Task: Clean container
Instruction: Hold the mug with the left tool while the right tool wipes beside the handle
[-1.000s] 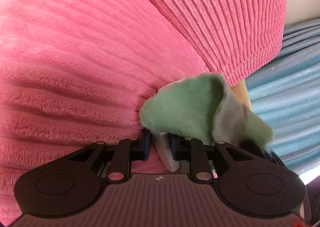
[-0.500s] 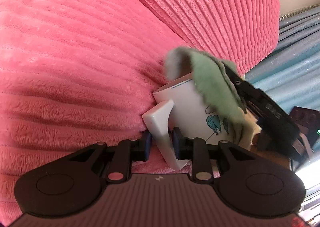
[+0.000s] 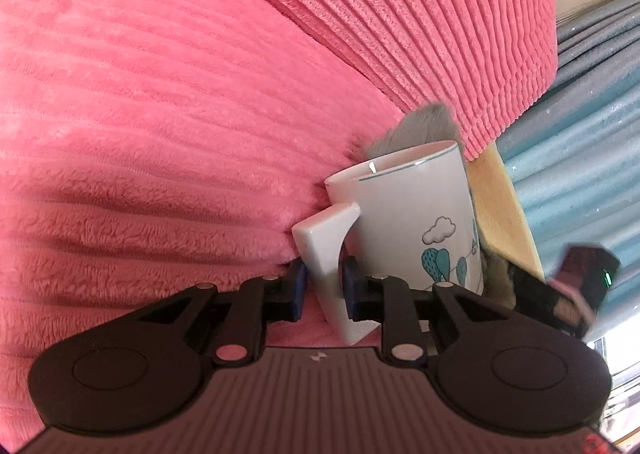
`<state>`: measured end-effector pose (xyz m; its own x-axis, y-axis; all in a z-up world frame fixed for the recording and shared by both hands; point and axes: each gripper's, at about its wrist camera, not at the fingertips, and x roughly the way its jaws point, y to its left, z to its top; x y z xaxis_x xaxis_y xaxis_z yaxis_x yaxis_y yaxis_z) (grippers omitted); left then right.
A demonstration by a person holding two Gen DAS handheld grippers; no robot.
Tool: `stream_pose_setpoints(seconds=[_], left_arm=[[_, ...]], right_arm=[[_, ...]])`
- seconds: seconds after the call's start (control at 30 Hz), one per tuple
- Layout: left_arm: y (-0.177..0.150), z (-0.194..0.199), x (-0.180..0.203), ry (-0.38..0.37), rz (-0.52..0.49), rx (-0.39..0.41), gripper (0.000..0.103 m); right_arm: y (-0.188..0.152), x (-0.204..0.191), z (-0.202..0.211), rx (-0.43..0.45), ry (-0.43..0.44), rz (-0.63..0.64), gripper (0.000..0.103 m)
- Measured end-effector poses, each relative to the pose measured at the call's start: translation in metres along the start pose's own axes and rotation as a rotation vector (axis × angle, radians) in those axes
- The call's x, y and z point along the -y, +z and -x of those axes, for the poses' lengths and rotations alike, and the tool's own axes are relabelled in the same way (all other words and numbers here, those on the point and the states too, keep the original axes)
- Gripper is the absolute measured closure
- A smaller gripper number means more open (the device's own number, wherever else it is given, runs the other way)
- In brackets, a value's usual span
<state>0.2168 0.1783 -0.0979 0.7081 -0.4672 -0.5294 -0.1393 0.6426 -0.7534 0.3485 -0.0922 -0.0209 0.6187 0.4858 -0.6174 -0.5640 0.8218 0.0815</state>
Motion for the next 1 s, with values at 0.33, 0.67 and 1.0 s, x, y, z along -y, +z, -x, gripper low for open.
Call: stream_pose_setpoints(seconds=[0.33, 0.67, 1.0], left_arm=[[-0.001, -0.003, -0.001, -0.003, 0.003, -0.001, 0.073], [-0.001, -0.003, -0.004, -0.018, 0.013, -0.002, 0.070], [-0.001, -0.006, -0.005, -0.019, 0.016, -0.002, 0.070]], right_arm=[[-0.031, -0.084, 0.098, 0.244, 0.237, 0.183, 0.096], [0.009, -0.036, 0.021, 0.048, 0.507, -0.299, 0.101], [0.015, 0.015, -0.017, 0.003, 0.538, -0.533, 0.102]])
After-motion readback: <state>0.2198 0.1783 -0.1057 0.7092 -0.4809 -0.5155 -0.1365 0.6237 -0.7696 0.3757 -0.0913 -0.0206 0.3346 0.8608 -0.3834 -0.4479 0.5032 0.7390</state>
